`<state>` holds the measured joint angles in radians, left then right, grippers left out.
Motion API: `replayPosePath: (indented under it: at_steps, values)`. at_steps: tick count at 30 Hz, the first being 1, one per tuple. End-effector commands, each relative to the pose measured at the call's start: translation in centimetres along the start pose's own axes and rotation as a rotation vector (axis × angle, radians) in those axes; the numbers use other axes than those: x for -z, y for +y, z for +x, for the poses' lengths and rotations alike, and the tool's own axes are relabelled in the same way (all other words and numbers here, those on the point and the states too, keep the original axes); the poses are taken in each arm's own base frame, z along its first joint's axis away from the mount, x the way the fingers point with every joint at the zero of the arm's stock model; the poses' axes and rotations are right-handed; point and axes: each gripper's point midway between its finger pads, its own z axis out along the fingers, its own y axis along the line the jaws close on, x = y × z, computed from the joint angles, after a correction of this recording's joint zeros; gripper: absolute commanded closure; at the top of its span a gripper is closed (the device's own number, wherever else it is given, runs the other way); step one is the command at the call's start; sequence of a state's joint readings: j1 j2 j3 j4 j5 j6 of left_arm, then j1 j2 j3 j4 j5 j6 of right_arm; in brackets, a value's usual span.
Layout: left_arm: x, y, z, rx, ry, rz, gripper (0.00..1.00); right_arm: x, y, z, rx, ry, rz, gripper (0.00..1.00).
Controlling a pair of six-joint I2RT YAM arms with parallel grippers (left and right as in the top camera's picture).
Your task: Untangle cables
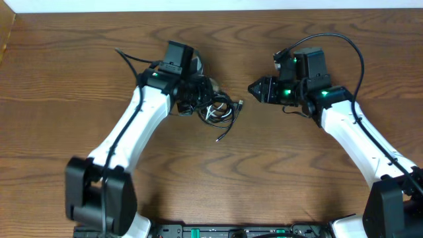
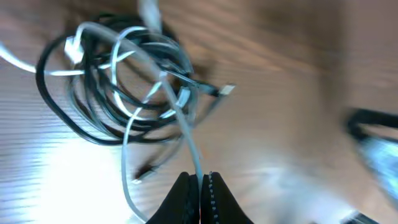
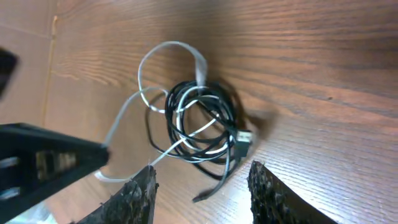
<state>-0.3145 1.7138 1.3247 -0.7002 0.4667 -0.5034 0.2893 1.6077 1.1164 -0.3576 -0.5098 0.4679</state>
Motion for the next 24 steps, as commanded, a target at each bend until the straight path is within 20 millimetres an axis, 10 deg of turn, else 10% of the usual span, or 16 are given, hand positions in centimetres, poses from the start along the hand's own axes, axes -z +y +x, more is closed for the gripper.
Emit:
replayPosePath:
  at_steps: [1,3,13,24]
  values:
    - [-1.3,2.2,-0.8,-0.043,-0.011,-0.104,0.93,-0.5,-0.1,0.4,0.006,-0.002,0.040,0.54]
    - [-2.2,2.7,-0.7,-0.074,0.013,-0.116,0.91,-0.7,0.0,0.5,0.013,-0.003,0.054,0.54]
    - [-2.4,2.7,-0.4,-0.326,0.038,-0.117,0.21,-0.1,-2.1,-0.1,-0.019,-0.030,0.130,0.48]
    - [-2.9,4.0,-0.8,-0.254,-0.022,-0.281,0.32,0.5,-3.5,-0.3,-0.053,-0.028,0.157,0.46]
